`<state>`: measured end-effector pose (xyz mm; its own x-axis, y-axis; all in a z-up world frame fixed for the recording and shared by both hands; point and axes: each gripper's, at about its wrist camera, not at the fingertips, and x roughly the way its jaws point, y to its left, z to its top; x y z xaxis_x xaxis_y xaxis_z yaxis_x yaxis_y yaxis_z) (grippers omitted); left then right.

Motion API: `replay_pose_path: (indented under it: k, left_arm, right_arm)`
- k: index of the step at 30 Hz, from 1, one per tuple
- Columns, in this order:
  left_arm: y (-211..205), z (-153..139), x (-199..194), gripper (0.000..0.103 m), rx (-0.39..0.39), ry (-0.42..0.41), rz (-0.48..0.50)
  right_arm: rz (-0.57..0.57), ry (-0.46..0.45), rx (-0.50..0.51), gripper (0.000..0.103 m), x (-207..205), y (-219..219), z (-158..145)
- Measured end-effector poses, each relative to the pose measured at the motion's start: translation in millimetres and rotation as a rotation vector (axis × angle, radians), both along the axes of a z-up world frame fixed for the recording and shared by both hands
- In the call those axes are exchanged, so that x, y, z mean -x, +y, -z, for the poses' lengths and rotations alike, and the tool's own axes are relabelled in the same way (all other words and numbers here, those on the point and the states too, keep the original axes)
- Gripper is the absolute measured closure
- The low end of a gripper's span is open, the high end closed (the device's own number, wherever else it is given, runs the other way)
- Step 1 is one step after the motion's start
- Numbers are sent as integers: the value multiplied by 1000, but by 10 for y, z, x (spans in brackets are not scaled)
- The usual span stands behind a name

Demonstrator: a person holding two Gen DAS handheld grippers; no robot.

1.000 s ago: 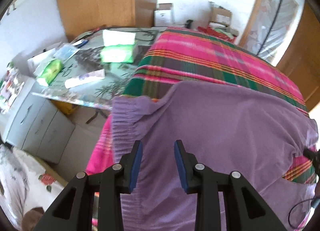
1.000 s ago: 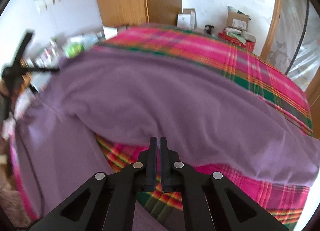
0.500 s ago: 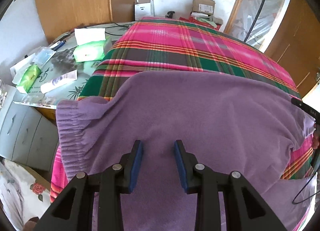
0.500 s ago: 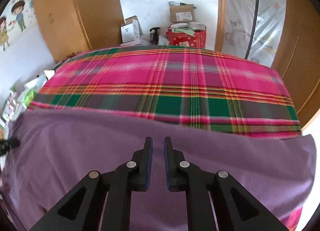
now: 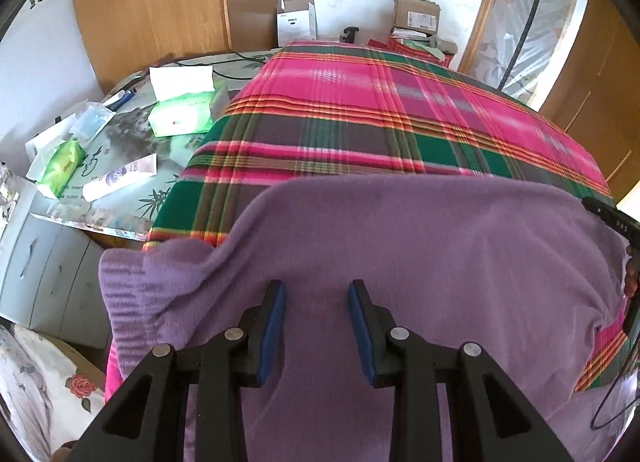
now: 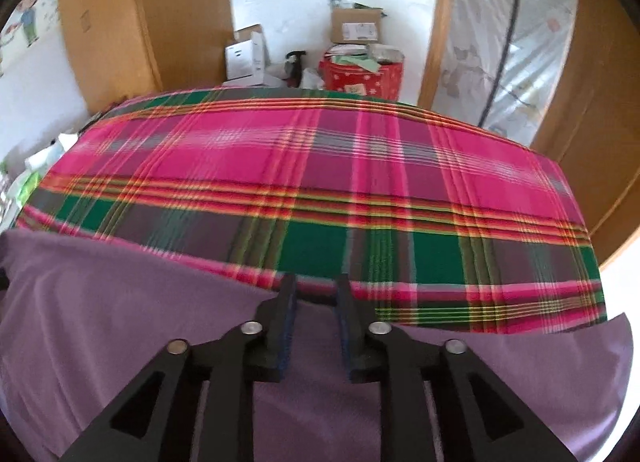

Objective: Fold clothes
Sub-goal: 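Move both open grippers over the purple garment toward its elastic waistband, then grasp the elastic waistband with the left gripper while the right gripper grasps the garment edge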

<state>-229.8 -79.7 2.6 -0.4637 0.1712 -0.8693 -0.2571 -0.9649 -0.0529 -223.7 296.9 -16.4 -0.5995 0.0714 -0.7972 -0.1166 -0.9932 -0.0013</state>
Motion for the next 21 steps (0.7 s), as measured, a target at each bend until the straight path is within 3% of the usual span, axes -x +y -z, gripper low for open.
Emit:
replay_pose_path:
  k: [7,10,14,15,18,21]
  left_arm:
    - [-119,-27,351,70,-90,-49,-70]
    - [-200,-57,501,70,-93,-47,-104]
    - [-339,-38,605,76,-121,-80,-130]
    - [-367,-68,588,76,-118,-69,-129]
    - [-400,-218,465,76,-14,9,-105]
    - [-532,-366,360,76,4,34,-96]
  right_arm:
    - [53,-3,-15,74,73,16,16]
    - [70,-2,-15,74,88,6,5]
    - [47,23,8,74,-44,-126,-115]
    - [36,30,12,74,-81,-163,-151]
    - [-6,55,14,74,-193,-295,-290]
    - [-52,74,18,74,-293,-465,-447]
